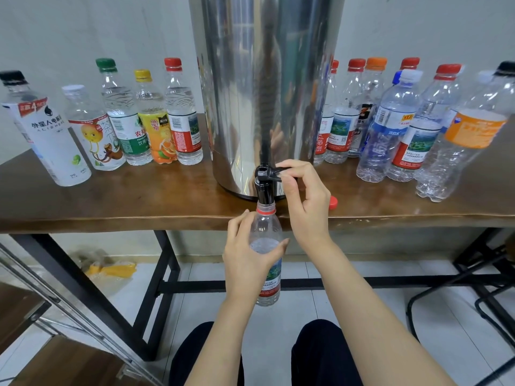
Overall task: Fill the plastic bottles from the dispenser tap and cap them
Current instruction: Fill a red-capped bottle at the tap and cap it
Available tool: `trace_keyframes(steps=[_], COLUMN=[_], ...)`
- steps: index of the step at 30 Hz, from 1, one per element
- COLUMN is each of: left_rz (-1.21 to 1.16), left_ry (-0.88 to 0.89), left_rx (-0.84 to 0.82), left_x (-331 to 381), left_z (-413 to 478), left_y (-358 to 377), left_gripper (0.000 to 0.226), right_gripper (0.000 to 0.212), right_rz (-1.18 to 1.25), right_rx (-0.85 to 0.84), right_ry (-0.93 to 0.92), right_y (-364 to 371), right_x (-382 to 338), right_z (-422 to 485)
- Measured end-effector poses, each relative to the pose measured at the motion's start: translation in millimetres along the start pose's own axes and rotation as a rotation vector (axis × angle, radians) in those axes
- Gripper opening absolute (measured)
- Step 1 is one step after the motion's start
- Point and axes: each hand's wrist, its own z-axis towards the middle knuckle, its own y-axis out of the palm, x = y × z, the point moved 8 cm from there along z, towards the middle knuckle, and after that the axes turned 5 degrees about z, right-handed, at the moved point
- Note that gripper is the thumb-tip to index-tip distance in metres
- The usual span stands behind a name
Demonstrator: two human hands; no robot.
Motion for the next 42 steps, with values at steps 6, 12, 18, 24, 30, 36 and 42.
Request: trace_keyframes(steps=[6, 12, 18, 24, 30, 36, 42], left_rz=[-0.002, 0.006, -0.005, -0.013, -0.013, -0.027, -0.028], left_ry=[-0.004, -0.009, -0.015, -0.016, -0.024, -0.030, -0.023], left_rx=[-0.001, 0.004, 0.011, 0.009, 0.007, 0.005, -0.007], left_x=[-0.2, -0.6, -0.5, -1.2, -1.3, -0.4, 0.5], left_z=[0.1, 0.5, -0.1, 0.3, 0.6, 0.4, 0.8], left_y=[-0.2, 0.1, -0.5, 0.3, 0.9, 0.3, -0.2], left_gripper=[0.079, 0.080, 0.080, 0.080, 0.080, 0.080, 0.080], right_gripper=[0.021, 0.023, 0.023, 0.023, 0.023, 0.023, 0.023], right_rz=[0.005, 0.012, 0.019, 0.023, 0.025, 0.001, -0.041], right_rx=[0.002, -0.001, 0.000, 0.001, -0.003, -0.004, -0.035], right_ry=[0.000, 0.007, 0.009, 0.005, 0.011, 0.020, 0.041], right_y=[0.3, 0.5, 0.5, 0.1, 0.5, 0.6, -2.4], right_x=[0.3, 1.0, 0.8, 0.2, 0.5, 1.3, -4.1], right_z=[0.1, 0.0, -0.3, 0.3, 0.0, -0.3, -0.9])
